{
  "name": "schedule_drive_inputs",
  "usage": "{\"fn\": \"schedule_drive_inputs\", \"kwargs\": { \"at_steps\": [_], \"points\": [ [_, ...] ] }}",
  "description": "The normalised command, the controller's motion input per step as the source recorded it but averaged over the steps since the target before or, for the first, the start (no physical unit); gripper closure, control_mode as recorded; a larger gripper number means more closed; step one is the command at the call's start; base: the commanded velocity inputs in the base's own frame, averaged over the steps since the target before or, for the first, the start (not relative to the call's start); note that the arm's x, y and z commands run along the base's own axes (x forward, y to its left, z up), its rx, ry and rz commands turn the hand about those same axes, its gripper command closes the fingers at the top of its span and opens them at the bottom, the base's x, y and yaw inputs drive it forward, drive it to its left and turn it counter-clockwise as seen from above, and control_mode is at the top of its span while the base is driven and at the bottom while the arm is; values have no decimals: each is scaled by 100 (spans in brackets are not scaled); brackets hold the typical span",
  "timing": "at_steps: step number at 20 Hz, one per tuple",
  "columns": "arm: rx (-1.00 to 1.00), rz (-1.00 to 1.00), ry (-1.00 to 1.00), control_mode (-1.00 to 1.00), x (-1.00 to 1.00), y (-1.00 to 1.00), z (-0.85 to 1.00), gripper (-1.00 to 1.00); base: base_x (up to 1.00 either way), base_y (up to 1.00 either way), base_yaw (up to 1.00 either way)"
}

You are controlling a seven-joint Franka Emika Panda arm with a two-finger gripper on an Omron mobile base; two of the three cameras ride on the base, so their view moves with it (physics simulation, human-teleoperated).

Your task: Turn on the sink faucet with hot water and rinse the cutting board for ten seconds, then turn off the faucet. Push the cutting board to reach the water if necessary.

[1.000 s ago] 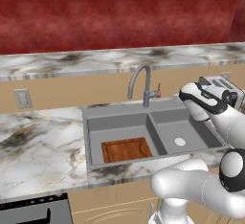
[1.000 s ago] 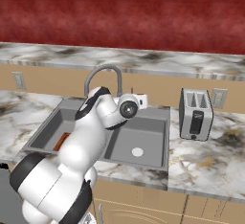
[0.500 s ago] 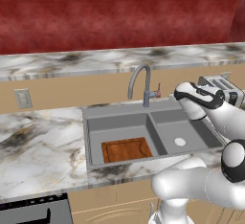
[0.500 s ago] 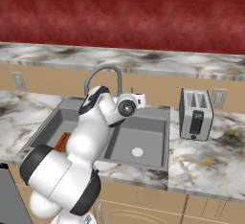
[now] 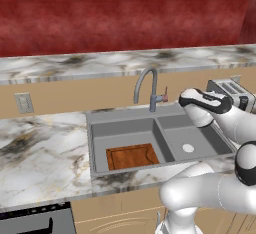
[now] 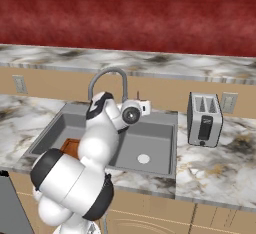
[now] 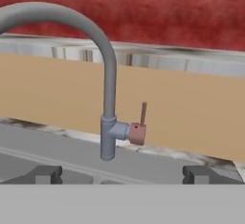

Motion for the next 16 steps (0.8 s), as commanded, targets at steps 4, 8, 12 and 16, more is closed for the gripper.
{"fn": "schedule_drive_inputs", "kwargs": {
  "at_steps": [4,8,12,16],
  "points": [
    [0,0,0,-100,2,0,-9,-100,0,0,0],
    [0,0,0,-100,6,0,-9,-100,0,0,0],
    [0,0,0,-100,0,0,-4,-100,0,0,0],
    [0,0,0,-100,2,0,-4,-100,0,0,0]
  ]
}}
